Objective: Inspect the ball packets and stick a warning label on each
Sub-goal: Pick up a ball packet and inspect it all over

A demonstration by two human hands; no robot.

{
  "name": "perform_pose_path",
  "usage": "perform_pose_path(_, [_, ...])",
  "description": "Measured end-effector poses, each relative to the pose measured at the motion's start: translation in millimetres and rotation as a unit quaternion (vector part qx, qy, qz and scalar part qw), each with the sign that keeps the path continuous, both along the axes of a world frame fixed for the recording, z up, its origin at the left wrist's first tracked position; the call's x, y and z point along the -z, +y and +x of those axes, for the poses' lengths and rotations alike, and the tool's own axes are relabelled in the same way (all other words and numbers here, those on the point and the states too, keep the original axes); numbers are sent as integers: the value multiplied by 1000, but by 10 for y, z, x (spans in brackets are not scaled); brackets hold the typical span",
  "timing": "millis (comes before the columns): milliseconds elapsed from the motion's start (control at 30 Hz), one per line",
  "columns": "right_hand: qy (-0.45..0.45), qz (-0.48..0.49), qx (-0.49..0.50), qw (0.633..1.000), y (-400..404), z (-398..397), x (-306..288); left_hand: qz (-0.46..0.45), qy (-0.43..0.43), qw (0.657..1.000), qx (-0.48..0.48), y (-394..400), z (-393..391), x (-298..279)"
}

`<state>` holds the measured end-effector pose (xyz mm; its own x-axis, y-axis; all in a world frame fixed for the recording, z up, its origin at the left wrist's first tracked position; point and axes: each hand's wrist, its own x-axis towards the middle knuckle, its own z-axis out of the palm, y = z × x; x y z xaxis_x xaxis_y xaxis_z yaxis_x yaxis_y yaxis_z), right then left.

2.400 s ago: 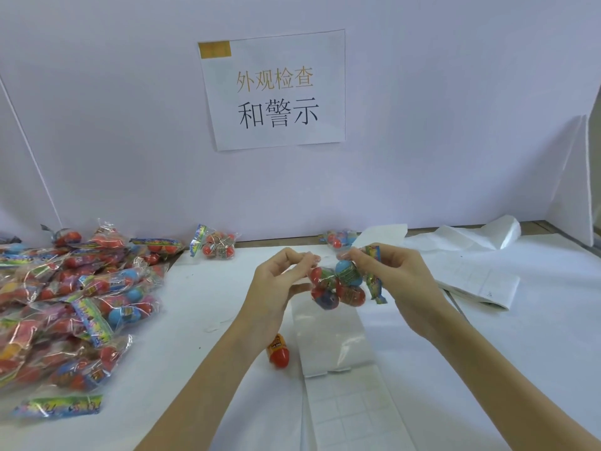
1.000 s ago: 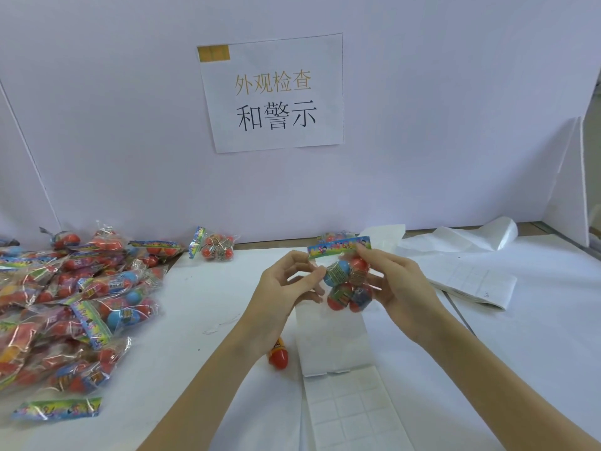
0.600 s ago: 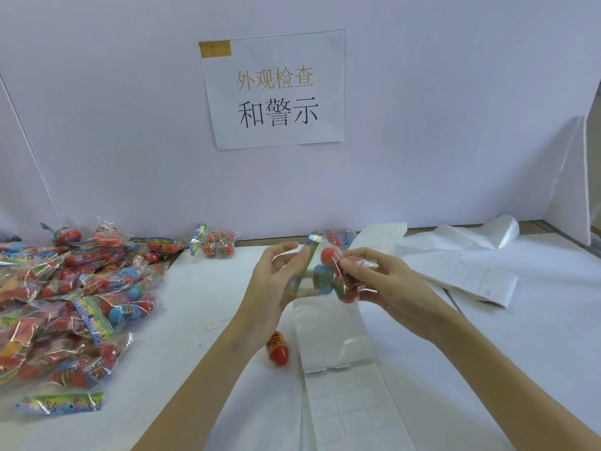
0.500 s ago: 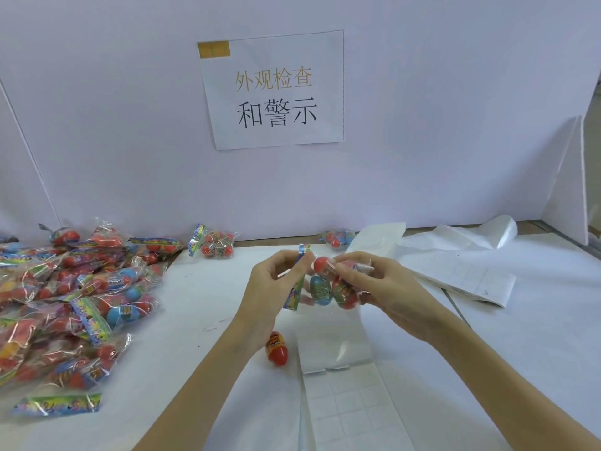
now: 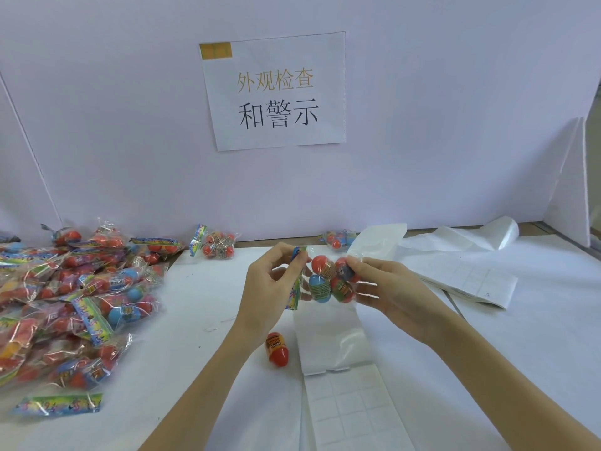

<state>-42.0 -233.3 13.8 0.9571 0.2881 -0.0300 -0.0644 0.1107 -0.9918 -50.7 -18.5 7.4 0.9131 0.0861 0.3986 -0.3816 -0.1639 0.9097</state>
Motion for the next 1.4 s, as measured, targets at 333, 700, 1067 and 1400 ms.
perform_pose_path(333, [-145,-145,118,972,78,-1,42,65,-28,997,-22,-50,-47,10])
perform_pose_path(700, [-11,-23,35,999,81,-43,-18,60,-42,995,-75,-90,-58,43])
perform_pose_path(1067, [-108,-81,-47,990,34,-77,-48,101,-19,995,5,12,-68,-5])
perform_pose_path(1400, [-158,-172,40,971,54,-69,-23,-69,95,993,-1,37,12,11])
